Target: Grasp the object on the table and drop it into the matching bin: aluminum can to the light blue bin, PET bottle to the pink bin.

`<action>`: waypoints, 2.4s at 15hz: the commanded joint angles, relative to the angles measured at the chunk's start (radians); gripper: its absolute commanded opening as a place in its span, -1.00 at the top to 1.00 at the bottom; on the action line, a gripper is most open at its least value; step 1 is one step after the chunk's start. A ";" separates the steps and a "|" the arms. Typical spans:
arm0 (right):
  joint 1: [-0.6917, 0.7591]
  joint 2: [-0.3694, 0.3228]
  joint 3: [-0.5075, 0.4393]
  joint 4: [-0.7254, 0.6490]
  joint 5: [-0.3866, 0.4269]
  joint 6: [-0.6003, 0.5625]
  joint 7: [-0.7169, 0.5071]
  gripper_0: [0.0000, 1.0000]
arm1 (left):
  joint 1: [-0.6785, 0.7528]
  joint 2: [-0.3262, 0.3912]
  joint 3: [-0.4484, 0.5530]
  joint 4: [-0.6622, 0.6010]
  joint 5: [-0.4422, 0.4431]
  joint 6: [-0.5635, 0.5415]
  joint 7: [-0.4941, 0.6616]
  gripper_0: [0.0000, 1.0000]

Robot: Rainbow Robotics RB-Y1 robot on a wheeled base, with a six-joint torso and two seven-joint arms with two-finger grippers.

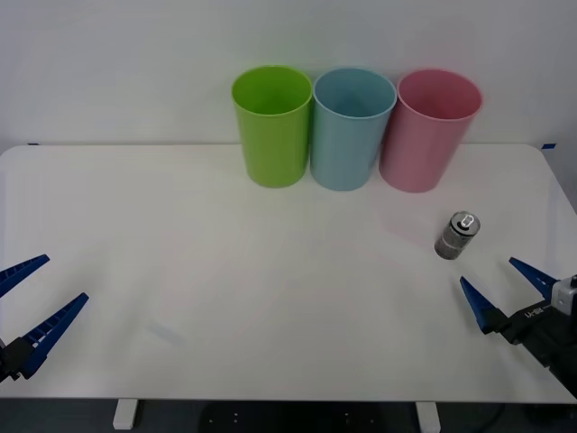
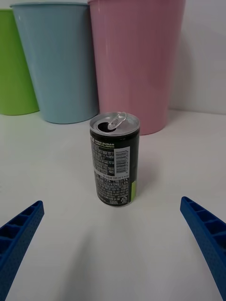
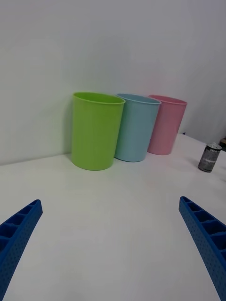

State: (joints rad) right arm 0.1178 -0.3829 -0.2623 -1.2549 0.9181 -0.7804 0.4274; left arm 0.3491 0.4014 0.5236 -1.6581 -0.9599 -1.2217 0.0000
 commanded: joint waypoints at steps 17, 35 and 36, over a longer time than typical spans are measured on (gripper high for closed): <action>-0.150 0.016 0.173 0.000 0.001 0.345 0.030 -1.00 | 0.000 0.000 0.000 0.000 0.000 0.000 0.000 -1.00; -0.193 0.016 0.261 0.000 -0.008 0.477 0.028 1.00 | 0.000 0.000 0.000 0.000 0.000 0.000 0.000 -1.00; -0.193 0.016 0.261 0.000 -0.010 0.475 0.028 1.00 | 0.000 0.000 0.000 0.000 0.000 0.000 0.000 -1.00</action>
State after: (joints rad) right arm -0.0752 -0.3666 -0.0015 -1.2547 0.9096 -0.3041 0.4560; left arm 0.3491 0.4014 0.5236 -1.6581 -0.9599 -1.2217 0.0000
